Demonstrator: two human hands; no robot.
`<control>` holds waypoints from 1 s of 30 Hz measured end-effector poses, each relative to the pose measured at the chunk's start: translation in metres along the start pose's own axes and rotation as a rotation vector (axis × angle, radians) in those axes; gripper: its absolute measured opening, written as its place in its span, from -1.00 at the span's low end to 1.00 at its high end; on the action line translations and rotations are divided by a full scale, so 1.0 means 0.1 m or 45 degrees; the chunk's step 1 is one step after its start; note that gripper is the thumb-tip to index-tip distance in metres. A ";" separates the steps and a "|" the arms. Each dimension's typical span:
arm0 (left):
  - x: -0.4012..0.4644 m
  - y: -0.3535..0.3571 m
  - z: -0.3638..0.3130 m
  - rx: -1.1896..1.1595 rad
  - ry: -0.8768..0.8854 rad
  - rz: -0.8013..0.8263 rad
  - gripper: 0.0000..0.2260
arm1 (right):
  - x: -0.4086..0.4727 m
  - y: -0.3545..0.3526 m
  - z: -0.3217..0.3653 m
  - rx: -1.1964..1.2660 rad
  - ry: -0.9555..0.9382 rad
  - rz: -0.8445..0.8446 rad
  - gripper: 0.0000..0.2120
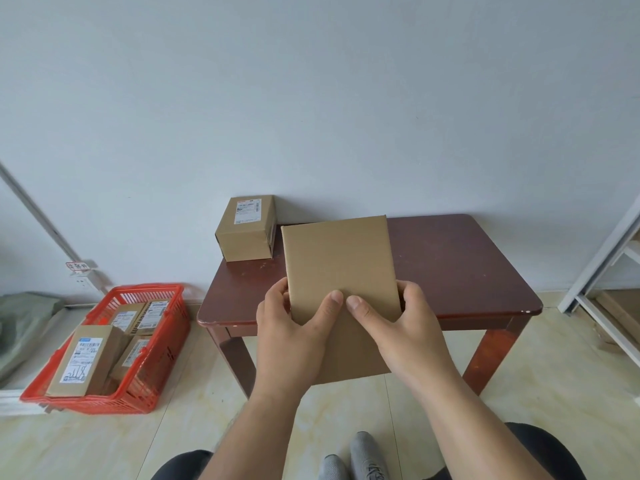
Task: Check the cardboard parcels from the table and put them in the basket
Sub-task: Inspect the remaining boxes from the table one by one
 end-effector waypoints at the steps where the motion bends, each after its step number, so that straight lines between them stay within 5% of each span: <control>1: 0.00 -0.01 -0.01 0.001 -0.003 -0.010 -0.36 | 0.00 0.02 -0.01 -0.004 -0.018 0.009 -0.34; 8: -0.03 0.04 -0.02 -0.023 0.002 0.023 -0.39 | 0.09 0.03 0.01 -0.050 -0.022 -0.015 -0.28; 14: -0.01 0.03 0.00 -0.038 0.012 0.014 -0.19 | 0.04 0.02 0.00 -0.056 -0.002 -0.017 -0.26; 22: -0.02 0.00 0.02 -0.036 -0.006 -0.003 -0.18 | -0.02 0.04 0.03 0.038 0.073 0.007 -0.49; 30: -0.06 0.01 -0.02 -0.038 -0.015 0.017 -0.39 | -0.04 0.04 0.07 -0.006 0.054 -0.026 -0.42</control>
Point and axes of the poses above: each hand's wrist, its own x-axis towards the middle knuckle, its own y-axis out of the palm, z = x × y, the point moved 8 cm from there along x, towards the middle knuckle, and after that the axes turned 6 degrees about -y, right-handed, at the moved point
